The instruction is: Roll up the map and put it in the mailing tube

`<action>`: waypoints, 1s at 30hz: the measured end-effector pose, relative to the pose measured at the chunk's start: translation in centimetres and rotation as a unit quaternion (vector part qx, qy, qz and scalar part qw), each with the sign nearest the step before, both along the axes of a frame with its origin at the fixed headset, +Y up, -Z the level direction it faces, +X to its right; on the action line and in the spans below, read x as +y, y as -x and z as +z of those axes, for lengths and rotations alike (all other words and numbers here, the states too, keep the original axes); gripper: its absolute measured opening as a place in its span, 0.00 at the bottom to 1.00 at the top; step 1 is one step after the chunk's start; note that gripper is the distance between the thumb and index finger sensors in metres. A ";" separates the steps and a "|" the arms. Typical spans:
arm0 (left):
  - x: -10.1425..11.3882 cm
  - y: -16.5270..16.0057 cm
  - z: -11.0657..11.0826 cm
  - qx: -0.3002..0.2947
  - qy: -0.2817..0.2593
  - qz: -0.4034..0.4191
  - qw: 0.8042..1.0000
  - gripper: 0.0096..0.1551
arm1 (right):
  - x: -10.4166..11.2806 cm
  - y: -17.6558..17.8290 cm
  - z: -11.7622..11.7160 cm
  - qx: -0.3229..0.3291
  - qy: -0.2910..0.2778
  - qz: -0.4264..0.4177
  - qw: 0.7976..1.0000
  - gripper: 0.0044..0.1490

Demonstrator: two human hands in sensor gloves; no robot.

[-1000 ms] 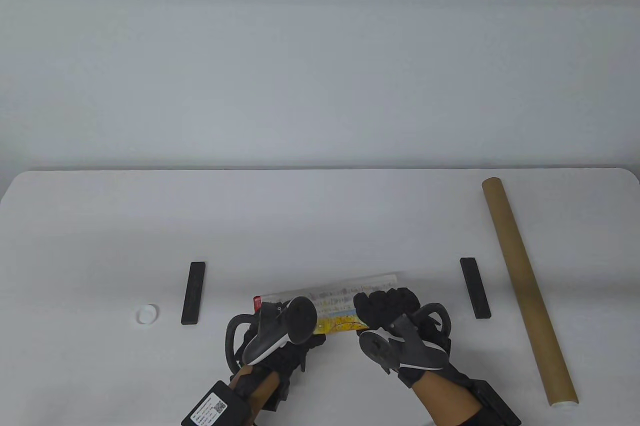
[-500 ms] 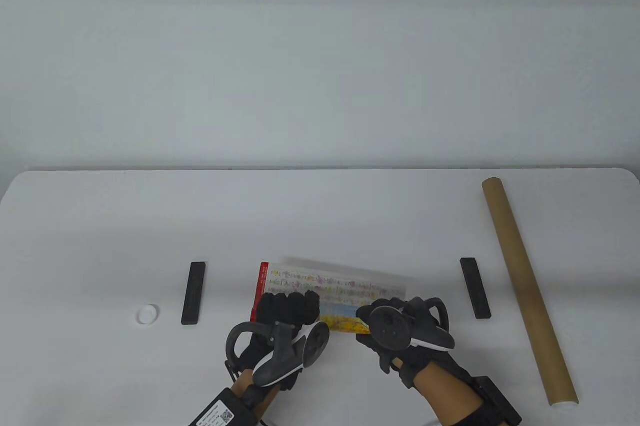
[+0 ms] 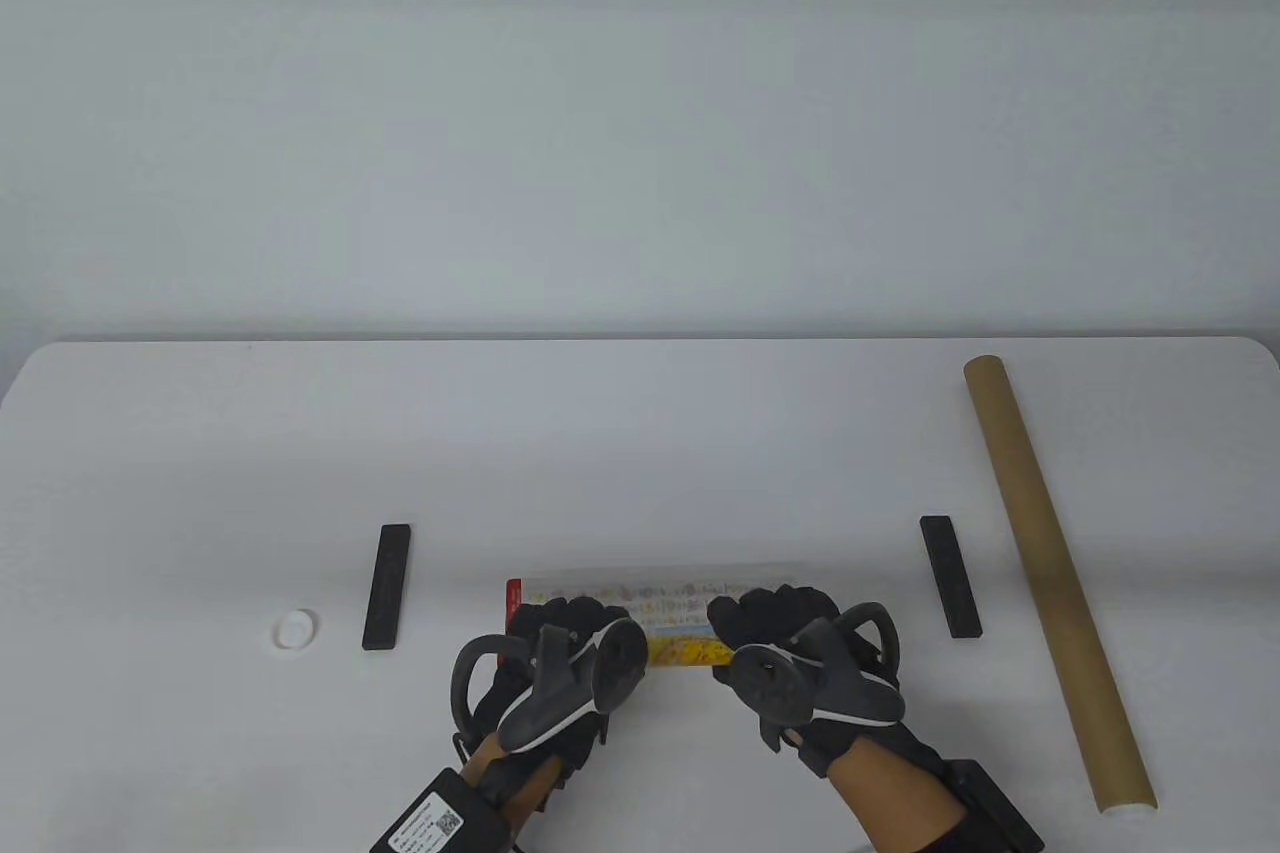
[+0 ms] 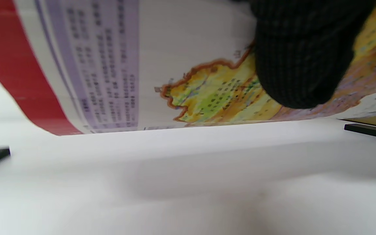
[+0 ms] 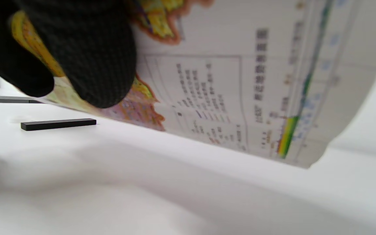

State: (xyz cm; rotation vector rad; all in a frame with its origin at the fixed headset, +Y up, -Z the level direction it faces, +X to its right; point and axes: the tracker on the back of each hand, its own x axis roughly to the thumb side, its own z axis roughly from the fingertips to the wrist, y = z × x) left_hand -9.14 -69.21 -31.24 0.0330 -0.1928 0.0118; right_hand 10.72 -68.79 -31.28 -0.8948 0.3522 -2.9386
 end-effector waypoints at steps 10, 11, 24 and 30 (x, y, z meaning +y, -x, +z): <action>-0.4 0.1 -0.3 -0.004 0.036 0.006 0.999 0.34 | -0.2 0.4 0.0 -0.002 -0.004 0.020 1.000 0.35; -0.3 0.0 -0.2 -0.006 0.024 -0.010 1.000 0.37 | -0.2 0.3 -0.1 -0.003 0.002 0.017 1.000 0.34; 0.5 -0.8 1.1 -0.034 -0.115 -0.060 0.991 0.38 | -0.7 -0.6 -1.2 0.002 0.122 -0.068 0.990 0.34; 0.5 -0.7 0.7 -0.028 -0.068 -0.047 0.996 0.26 | -0.6 -0.3 -0.5 0.007 0.058 -0.034 0.998 0.37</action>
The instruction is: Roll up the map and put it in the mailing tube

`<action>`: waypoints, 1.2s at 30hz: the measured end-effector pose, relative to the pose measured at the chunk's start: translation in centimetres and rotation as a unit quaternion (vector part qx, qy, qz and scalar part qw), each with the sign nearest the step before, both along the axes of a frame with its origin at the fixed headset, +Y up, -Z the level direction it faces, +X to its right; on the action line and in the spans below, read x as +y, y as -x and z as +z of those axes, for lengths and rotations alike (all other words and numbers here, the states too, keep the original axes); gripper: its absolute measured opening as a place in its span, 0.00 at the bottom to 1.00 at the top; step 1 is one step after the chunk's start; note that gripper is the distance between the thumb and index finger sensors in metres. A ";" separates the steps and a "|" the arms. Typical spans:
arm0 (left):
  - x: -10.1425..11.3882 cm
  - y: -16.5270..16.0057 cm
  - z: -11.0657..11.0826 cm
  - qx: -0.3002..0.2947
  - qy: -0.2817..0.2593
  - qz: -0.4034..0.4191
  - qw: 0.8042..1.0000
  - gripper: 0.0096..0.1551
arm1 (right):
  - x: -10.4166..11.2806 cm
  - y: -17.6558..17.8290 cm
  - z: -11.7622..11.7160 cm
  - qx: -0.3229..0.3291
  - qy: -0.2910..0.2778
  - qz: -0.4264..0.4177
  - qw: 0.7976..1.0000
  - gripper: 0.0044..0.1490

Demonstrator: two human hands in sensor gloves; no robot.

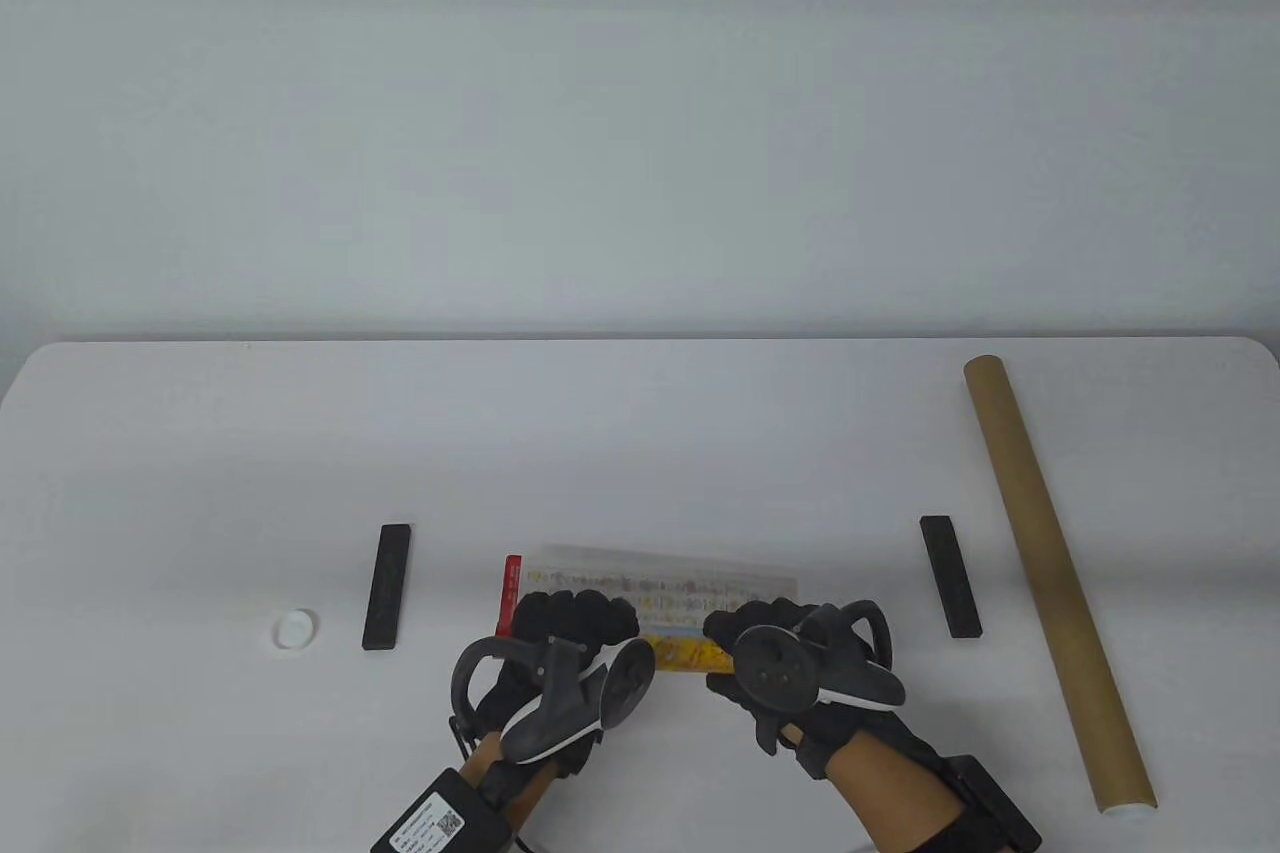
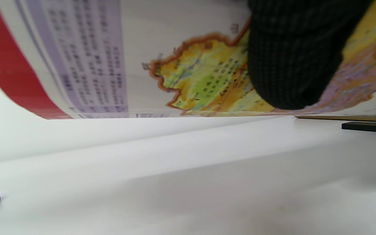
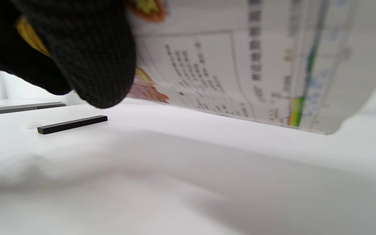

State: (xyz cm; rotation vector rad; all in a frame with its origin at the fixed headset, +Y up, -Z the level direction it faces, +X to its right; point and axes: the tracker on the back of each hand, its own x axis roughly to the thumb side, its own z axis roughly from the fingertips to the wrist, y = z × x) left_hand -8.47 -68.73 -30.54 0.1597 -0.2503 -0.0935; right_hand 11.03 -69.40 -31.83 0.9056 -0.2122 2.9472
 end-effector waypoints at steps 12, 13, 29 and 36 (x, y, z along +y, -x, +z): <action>-0.9 1.1 -1.3 0.018 0.153 0.082 0.985 0.26 | 0.4 0.7 0.8 0.005 -0.087 0.056 0.995 0.37; -1.0 1.1 -1.3 0.016 0.148 0.080 0.986 0.26 | 0.3 0.7 0.8 0.005 -0.084 0.057 0.995 0.36; 0.2 -0.2 0.5 -0.012 -0.022 -0.007 1.000 0.34 | 0.1 -0.1 -0.4 0.002 0.046 -0.023 0.999 0.35; 0.1 -0.1 0.0 -0.003 0.036 0.013 0.999 0.27 | 0.2 0.4 0.4 0.007 -0.029 0.019 0.999 0.39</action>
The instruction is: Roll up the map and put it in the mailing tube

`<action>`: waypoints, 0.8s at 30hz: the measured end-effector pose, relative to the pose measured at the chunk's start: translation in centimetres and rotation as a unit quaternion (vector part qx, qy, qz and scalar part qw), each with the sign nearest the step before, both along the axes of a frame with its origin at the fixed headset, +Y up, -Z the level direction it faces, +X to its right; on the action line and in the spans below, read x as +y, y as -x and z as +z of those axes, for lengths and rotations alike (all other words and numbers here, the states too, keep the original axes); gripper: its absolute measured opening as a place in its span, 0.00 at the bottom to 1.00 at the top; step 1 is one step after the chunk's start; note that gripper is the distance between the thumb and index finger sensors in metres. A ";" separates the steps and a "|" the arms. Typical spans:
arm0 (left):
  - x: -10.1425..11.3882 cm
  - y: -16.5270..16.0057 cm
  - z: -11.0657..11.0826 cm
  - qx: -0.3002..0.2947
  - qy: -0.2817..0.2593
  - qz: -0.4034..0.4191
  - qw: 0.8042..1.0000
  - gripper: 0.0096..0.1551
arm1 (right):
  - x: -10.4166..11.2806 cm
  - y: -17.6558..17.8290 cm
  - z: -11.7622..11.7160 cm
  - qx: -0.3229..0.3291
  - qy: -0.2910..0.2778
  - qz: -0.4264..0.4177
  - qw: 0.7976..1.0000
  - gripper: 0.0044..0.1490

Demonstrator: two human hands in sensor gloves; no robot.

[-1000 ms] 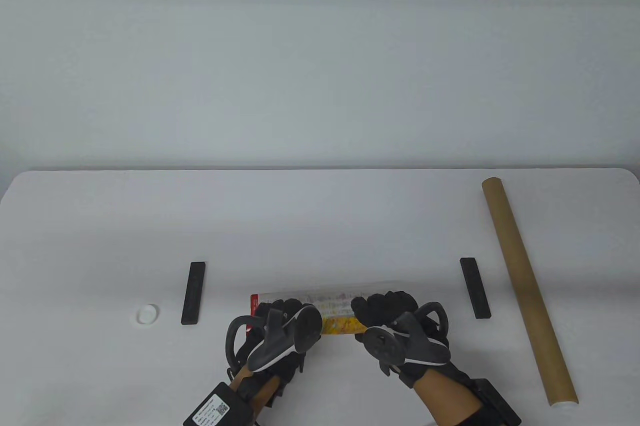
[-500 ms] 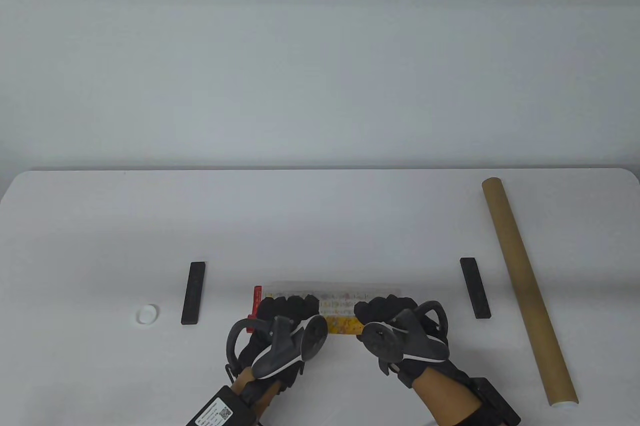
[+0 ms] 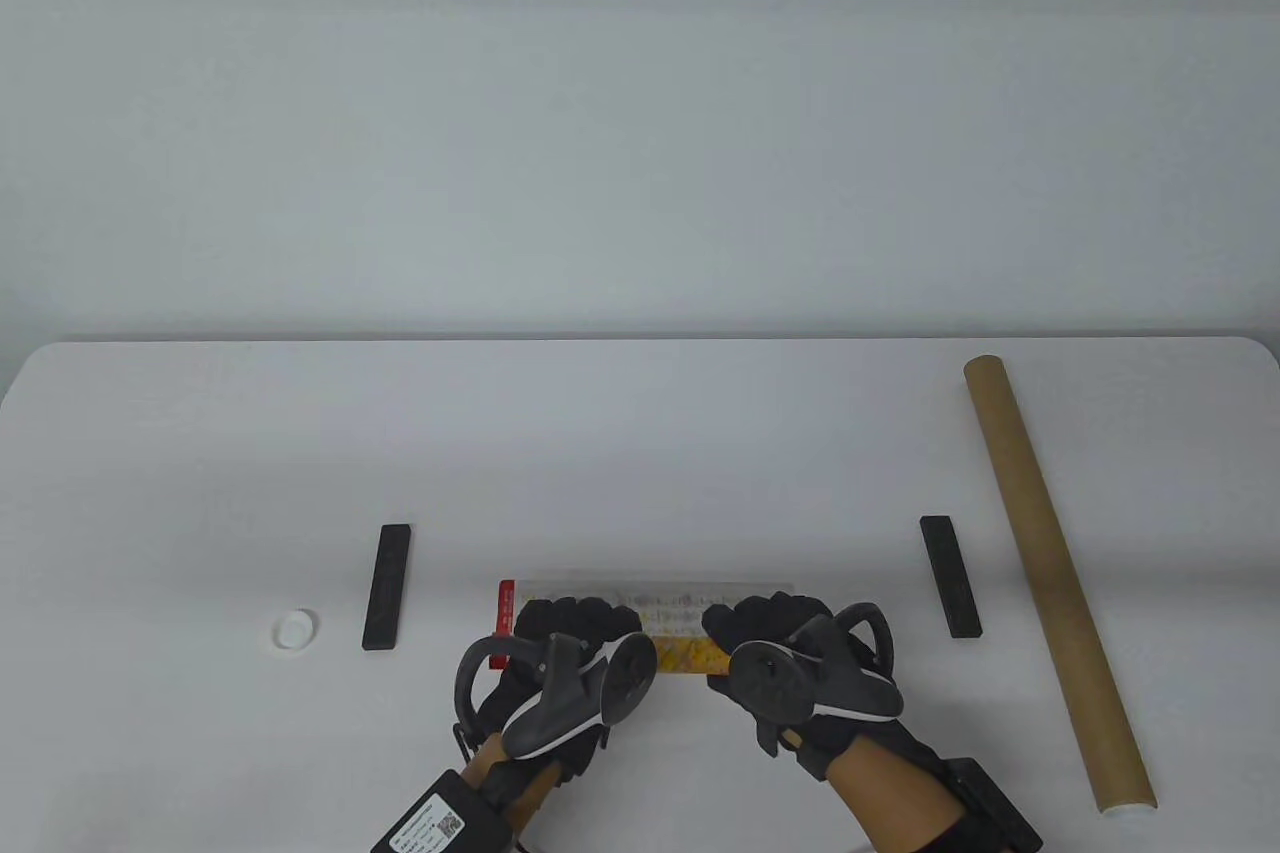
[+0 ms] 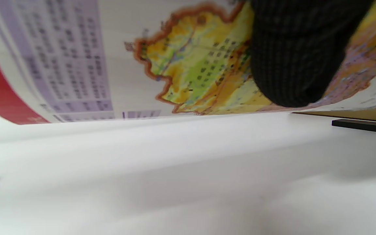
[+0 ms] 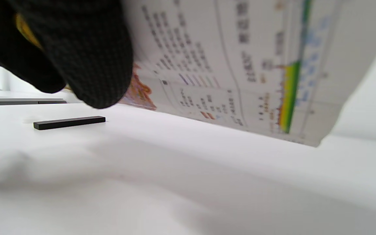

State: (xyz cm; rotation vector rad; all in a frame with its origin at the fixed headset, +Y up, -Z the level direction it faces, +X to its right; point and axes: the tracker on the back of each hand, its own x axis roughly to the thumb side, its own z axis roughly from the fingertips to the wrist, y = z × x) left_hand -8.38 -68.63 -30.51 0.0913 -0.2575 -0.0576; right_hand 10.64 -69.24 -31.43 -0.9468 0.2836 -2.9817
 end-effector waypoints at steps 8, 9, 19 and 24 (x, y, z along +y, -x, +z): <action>-0.6 0.8 -0.9 0.010 0.104 0.057 0.993 0.27 | 0.3 0.8 0.9 0.014 -0.058 0.035 0.998 0.42; -0.7 0.9 -1.0 0.010 0.109 0.060 0.992 0.27 | 0.3 0.8 0.9 0.014 -0.062 0.038 0.997 0.41; -0.4 -0.1 0.0 -0.010 0.001 0.008 1.000 0.33 | 0.2 0.4 0.2 -0.005 -0.014 0.019 1.000 0.35; -0.1 0.1 0.4 -0.004 -0.050 -0.002 0.999 0.35 | 0.3 -0.2 -0.3 -0.012 0.015 -0.010 1.000 0.35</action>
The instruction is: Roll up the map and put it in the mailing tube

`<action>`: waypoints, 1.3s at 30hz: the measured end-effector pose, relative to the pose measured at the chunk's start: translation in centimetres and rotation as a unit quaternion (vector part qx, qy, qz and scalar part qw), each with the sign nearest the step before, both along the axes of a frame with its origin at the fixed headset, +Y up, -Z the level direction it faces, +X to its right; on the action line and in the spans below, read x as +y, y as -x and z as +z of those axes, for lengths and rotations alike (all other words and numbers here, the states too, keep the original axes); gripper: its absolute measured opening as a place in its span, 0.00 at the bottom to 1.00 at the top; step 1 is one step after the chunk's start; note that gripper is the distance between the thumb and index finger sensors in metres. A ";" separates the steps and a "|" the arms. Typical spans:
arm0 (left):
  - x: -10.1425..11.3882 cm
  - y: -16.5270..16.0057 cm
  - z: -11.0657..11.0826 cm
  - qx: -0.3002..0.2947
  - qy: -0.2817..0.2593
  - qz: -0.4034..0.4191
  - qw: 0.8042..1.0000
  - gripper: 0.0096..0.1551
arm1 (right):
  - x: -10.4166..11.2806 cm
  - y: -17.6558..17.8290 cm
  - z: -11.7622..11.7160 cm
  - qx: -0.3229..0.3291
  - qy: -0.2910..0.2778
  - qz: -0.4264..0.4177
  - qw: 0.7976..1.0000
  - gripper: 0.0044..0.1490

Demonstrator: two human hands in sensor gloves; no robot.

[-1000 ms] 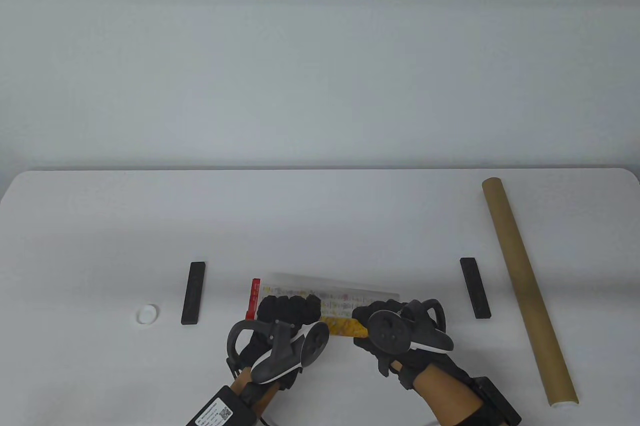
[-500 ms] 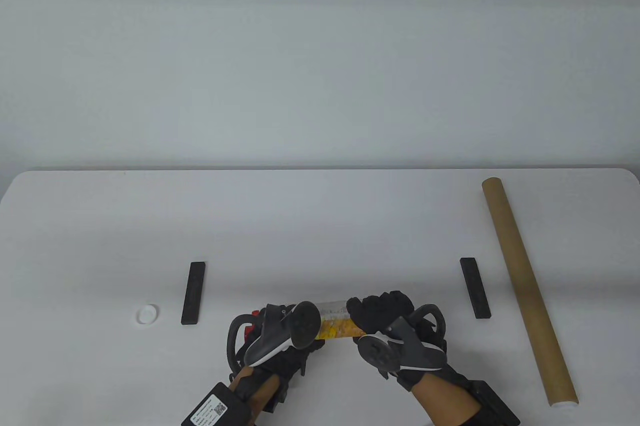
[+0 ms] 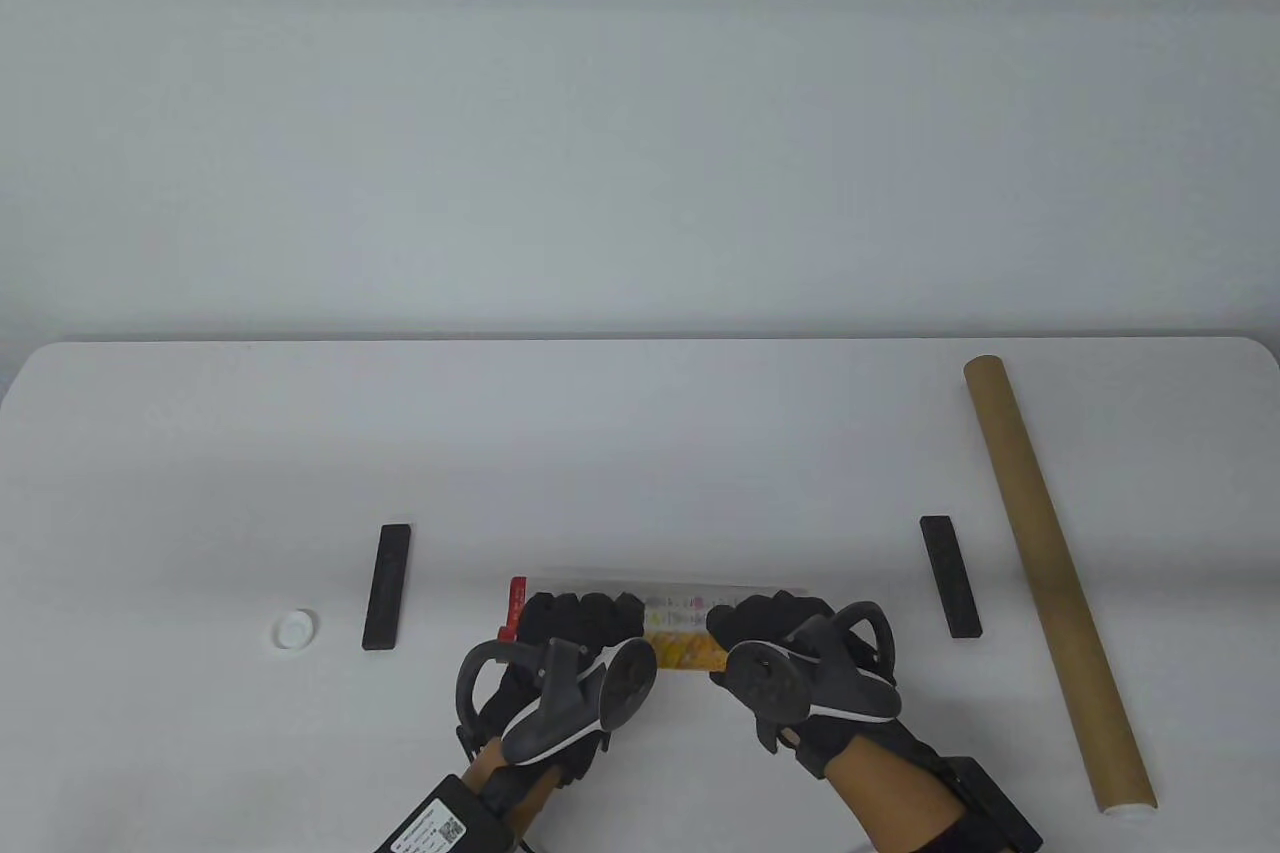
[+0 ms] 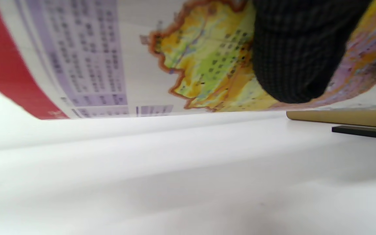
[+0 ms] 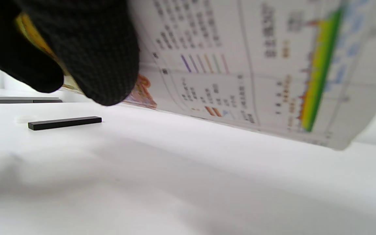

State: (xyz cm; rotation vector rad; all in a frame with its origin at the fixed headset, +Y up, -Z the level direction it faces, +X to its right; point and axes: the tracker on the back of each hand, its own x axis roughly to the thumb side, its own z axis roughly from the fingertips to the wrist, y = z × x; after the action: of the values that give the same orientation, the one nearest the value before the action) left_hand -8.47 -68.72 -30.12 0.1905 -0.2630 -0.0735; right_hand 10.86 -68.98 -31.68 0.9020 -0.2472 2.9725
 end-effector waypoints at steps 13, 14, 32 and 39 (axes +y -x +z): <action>-0.1 0.4 -0.6 0.009 0.073 0.026 0.997 0.28 | 0.1 0.2 0.5 0.011 -0.030 0.021 0.999 0.39; -0.1 0.4 -0.7 0.010 0.083 0.030 0.996 0.28 | 0.1 0.2 0.6 0.012 -0.034 0.023 0.999 0.39; 0.2 -0.4 0.2 0.004 0.020 0.002 1.000 0.33 | 0.4 0.2 0.5 0.005 -0.038 0.017 0.999 0.34; 0.4 -0.6 0.4 -0.005 -0.012 -0.016 1.000 0.31 | 0.2 -0.1 0.1 0.012 0.014 -0.016 1.000 0.34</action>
State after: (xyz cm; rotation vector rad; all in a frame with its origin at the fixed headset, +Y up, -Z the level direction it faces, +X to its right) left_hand -7.89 -68.31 -29.70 0.2114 -0.2760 -0.1066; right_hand 10.95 -68.77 -31.57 0.9194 -0.2170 2.9260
